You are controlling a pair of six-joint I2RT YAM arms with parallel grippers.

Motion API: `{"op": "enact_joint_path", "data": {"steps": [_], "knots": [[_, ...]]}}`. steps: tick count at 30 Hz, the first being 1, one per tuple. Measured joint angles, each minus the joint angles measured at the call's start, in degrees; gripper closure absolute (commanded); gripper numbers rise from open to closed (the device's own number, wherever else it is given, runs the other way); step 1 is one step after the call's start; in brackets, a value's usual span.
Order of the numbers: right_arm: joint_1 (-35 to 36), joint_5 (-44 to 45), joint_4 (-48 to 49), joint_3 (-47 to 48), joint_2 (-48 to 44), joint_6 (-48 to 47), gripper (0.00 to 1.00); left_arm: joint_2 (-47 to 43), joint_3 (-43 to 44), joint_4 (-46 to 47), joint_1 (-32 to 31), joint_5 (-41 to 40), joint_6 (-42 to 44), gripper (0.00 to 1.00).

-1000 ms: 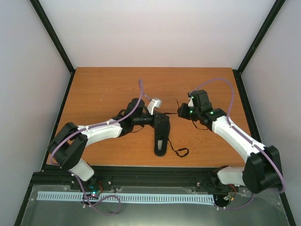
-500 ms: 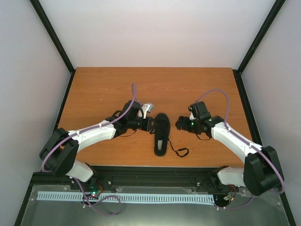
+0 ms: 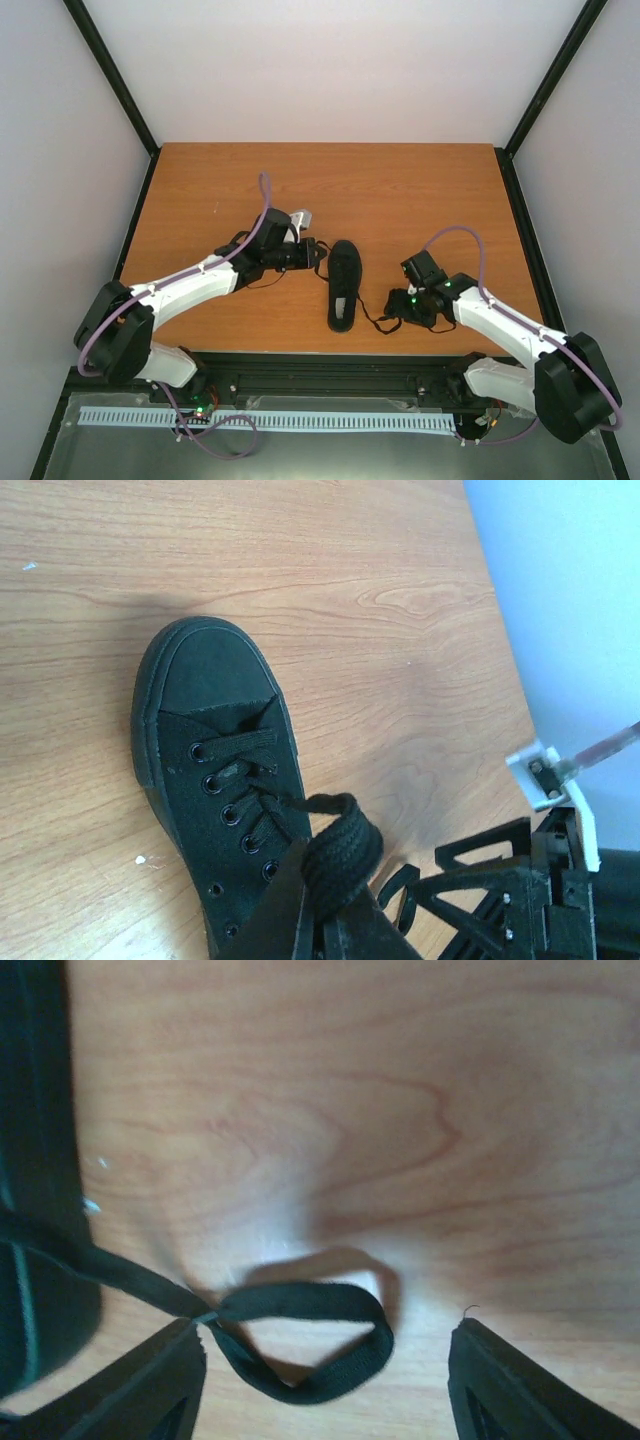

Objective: Tie the shoes

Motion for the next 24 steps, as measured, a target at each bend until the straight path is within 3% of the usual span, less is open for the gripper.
{"op": "enact_joint_path", "data": {"steps": [8, 18, 22, 24], "knots": [[1.0, -0.2, -2.1, -3.9, -2.3, 1.5, 0.54, -0.7, 0.0, -0.1, 0.0, -0.9, -0.2, 0.99], [1.6, 0.1, 0.6, -4.1, 1.3, 1.6, 0.64, -2.7, 0.0, -0.1, 0.0, -0.1, 1.8, 0.99], [2.0, 0.3, 3.0, -3.7, 3.2, 1.8, 0.96, -3.7, -0.5, 0.3, 0.0, 1.1, 3.4, 0.99], [2.2, 0.8, 4.2, -3.8, 3.6, 2.7, 0.97, -4.1, -1.0, 0.7, 0.0, 2.1, 4.4, 0.99]]}}
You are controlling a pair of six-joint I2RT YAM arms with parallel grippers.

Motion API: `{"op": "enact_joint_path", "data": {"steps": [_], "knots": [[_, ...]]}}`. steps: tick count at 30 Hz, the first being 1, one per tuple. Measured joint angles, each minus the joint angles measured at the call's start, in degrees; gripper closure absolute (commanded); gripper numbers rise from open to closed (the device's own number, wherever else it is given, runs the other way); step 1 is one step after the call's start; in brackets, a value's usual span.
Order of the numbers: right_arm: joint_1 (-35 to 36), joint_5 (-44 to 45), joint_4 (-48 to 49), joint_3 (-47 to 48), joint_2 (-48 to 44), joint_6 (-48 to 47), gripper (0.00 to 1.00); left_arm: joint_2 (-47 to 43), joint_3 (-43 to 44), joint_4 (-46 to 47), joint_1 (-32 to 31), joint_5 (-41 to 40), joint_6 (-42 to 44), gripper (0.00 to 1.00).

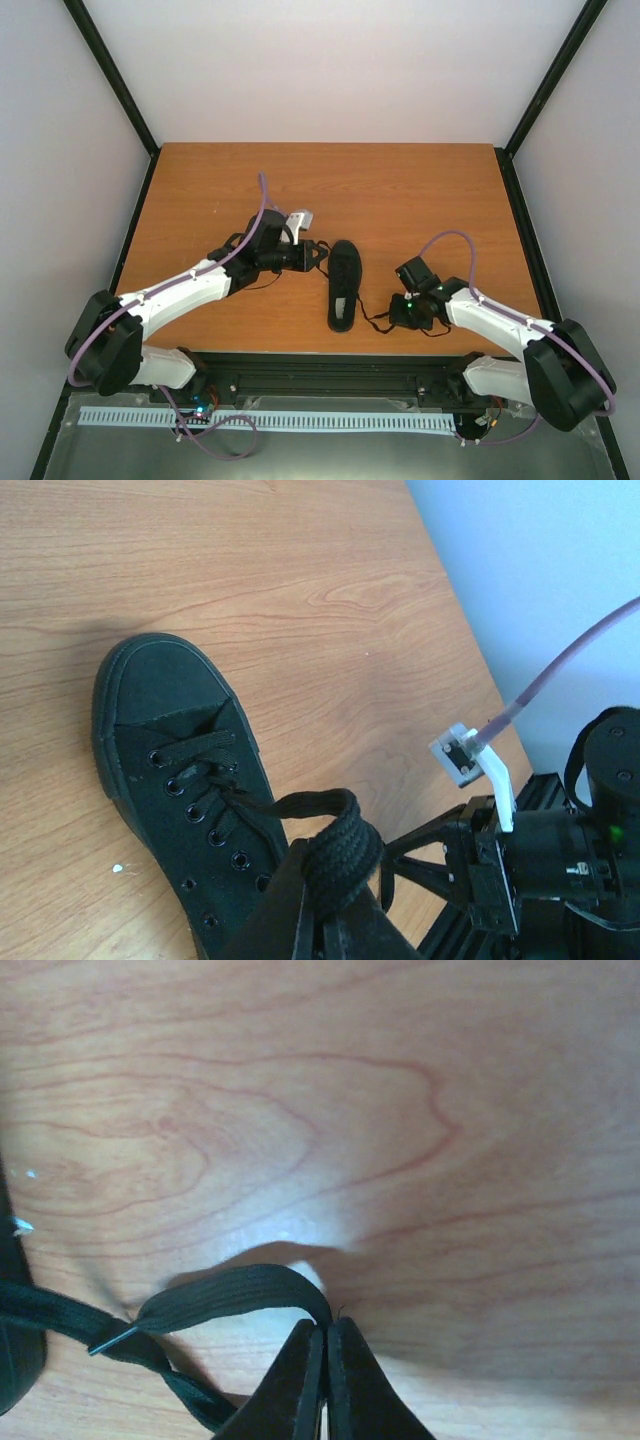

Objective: Tie the shoes

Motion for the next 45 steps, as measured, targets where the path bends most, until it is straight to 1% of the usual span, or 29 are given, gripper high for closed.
{"op": "enact_joint_path", "data": {"steps": [3, 6, 10, 14, 18, 23, 29, 32, 35, 38, 41, 45], "knots": [[0.1, 1.1, 0.9, -0.2, -2.0, 1.2, 0.97, 0.0, -0.4, 0.7, 0.0, 1.7, 1.8, 0.99], [0.1, 3.0, 1.2, 1.1, -6.7, 2.0, 0.97, 0.4, -0.5, 1.9, 0.0, 3.9, 3.5, 0.98], [0.1, 5.1, 4.2, 7.4, -9.0, 2.2, 0.97, 1.8, -0.5, 3.8, 0.0, 6.3, 5.1, 0.98], [0.1, 5.3, 12.2, 12.1, -9.1, 2.8, 0.97, 4.1, -0.4, 4.7, 0.0, 7.3, 5.9, 0.98], [0.1, 4.8, 18.3, 13.4, -8.3, 3.5, 0.97, 6.2, -0.4, 5.5, 0.0, 8.4, 6.1, 0.95], [0.1, 2.3, 22.0, 15.0, -5.6, 4.4, 0.97, 7.5, 0.2, 6.7, 0.0, 9.7, 6.8, 0.95], [0.1, 0.3, 22.8, 16.3, -6.0, 6.0, 0.97, 12.0, 3.2, 7.6, 0.0, 10.7, 7.1, 0.96], [0.1, 0.0, 22.7, 18.2, -7.1, 6.5, 0.97, 14.2, 5.4, 6.6, 0.0, 8.5, 6.3, 0.96], [0.1, -0.1, 22.8, 20.3, -8.3, 6.8, 0.97, 15.7, 8.2, 4.0, 0.0, 3.6, 4.1, 0.98], [0.1, -0.1, 22.9, 21.5, -8.6, 6.9, 0.97, 15.9, 9.2, 3.4, 0.0, -1.2, 0.7, 0.99], [0.1, -0.1, 23.1, 21.5, -8.4, 7.1, 0.97, 15.2, 8.8, 4.2, 0.0, -5.2, -3.4, 0.98], [0.1, -0.1, 23.1, 21.5, -7.8, 7.6, 0.97, 12.9, 6.6, 8.2, 0.0, -8.6, -8.2, 0.98]]}}
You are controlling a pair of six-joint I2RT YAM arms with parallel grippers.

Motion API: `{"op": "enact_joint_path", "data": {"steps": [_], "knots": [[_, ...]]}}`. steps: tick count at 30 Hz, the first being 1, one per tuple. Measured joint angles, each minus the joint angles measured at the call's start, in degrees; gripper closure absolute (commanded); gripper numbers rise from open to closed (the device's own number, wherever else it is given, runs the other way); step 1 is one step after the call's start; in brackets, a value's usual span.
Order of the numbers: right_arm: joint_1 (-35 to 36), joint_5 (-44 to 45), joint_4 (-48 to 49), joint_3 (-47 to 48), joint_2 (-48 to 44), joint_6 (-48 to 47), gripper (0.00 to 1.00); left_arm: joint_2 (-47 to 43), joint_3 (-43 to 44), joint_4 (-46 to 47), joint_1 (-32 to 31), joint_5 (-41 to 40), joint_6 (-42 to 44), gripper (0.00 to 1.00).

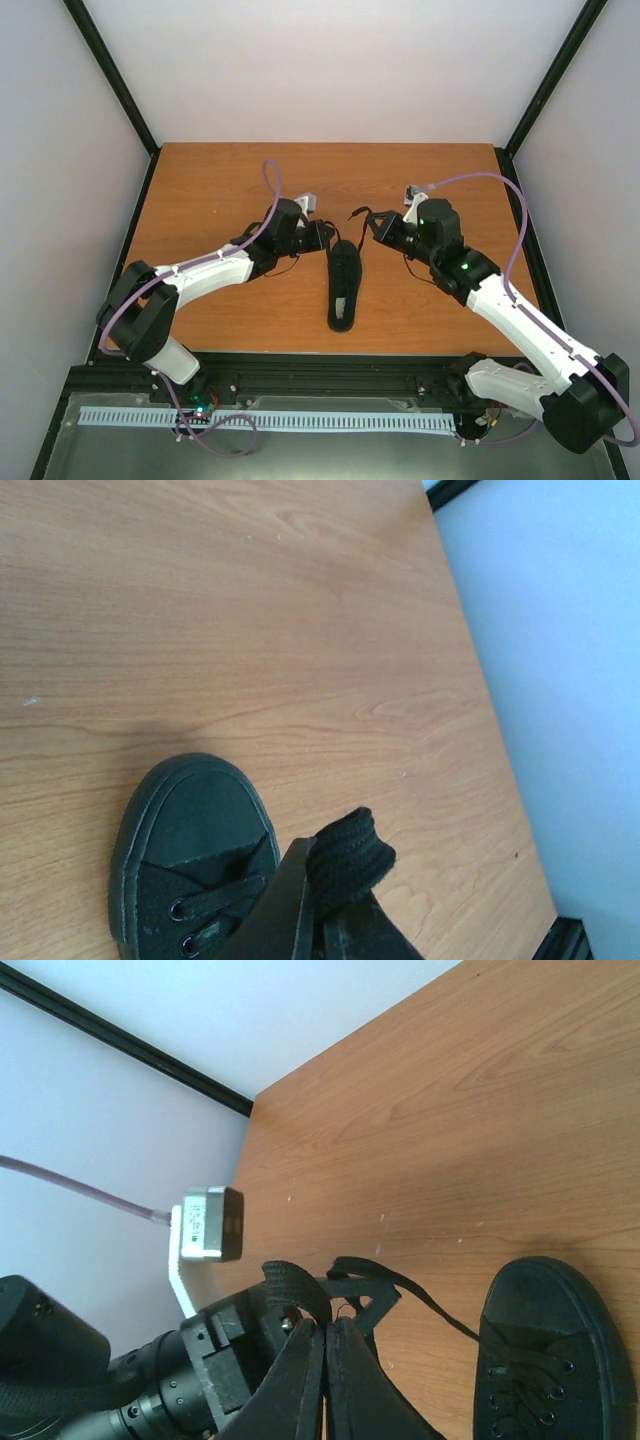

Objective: Tie the shoes

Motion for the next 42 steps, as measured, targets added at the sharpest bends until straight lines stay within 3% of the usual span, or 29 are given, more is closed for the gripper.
{"op": "enact_joint_path", "data": {"steps": [8, 18, 30, 35, 42], "knots": [[0.0, 0.0, 0.0, -0.7, 0.2, 0.4, 0.97, -1.3, -4.5, 4.3, -0.4, -5.6, -4.9, 0.99], [0.0, -0.3, 0.4, -0.9, 1.0, 0.4, 0.97, -9.8, -9.6, 3.7, -3.6, -20.5, -6.8, 0.99], [0.0, -0.4, 0.4, -0.9, 1.3, 0.3, 0.97, -9.9, -11.2, 0.2, -10.3, -32.1, -9.2, 0.99], [0.0, -0.4, 0.4, -0.9, 1.3, 0.3, 0.97, -8.0, -9.4, 0.5, -10.6, -30.3, -6.2, 0.96], [0.0, -0.4, 0.2, -0.9, 1.3, -0.2, 0.97, -2.5, -6.4, 6.0, -10.6, -12.4, 6.3, 0.89]]}}
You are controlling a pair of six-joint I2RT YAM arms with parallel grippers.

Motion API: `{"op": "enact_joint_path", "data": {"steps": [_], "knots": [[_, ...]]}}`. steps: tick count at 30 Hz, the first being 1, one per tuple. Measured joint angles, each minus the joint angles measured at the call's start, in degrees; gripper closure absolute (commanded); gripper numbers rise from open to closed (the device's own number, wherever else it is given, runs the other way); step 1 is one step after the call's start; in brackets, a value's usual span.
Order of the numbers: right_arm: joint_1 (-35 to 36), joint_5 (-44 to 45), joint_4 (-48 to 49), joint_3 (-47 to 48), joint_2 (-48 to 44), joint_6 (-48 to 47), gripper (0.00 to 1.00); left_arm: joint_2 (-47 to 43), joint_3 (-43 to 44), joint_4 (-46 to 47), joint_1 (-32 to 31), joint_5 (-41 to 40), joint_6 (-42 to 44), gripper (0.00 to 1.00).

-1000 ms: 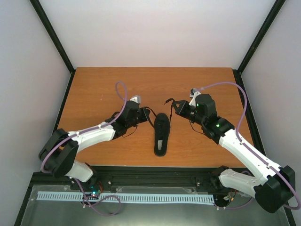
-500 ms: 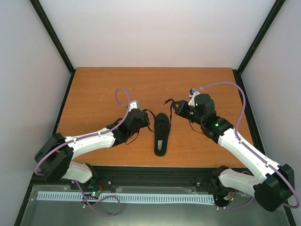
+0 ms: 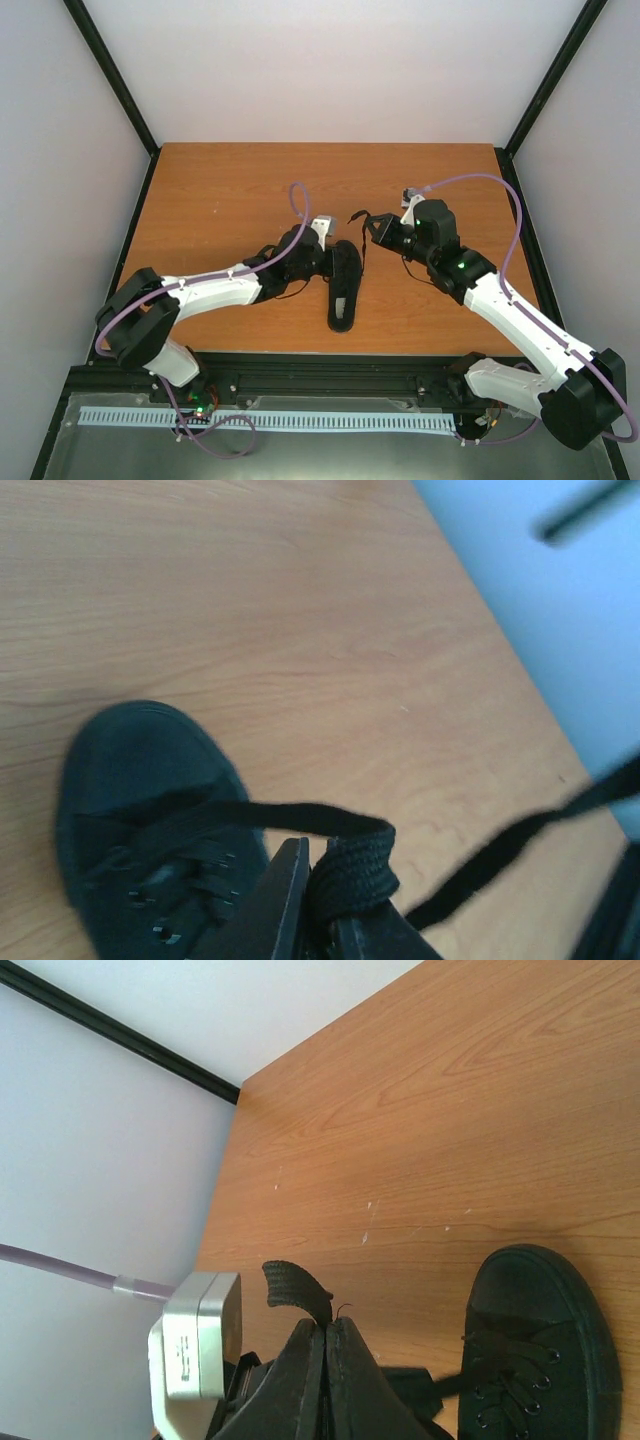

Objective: Tie the shoes

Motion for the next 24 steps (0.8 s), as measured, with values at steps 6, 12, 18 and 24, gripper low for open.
{"op": "enact_joint_path", "data": {"steps": [6, 12, 18, 24], "knots": [[0.0, 0.0, -0.4, 0.1, -0.5, -0.6, 0.97, 1.6, 1.7, 1.0, 0.8, 13.3, 6.9, 0.84], [0.0, -0.3, -0.5, 1.0, -0.6, -0.6, 0.97, 4.6, 4.9, 0.6, 1.2, 19.1, 8.8, 0.83], [0.0, -0.4, -0.5, 1.2, -0.6, -0.6, 0.97, 6.3, 8.4, -2.1, 1.4, 19.4, 8.8, 0.78], [0.0, -0.3, -0.5, 1.2, -0.6, -0.6, 0.97, 6.1, 8.3, -3.8, 1.4, 20.2, 8.9, 0.78]]}}
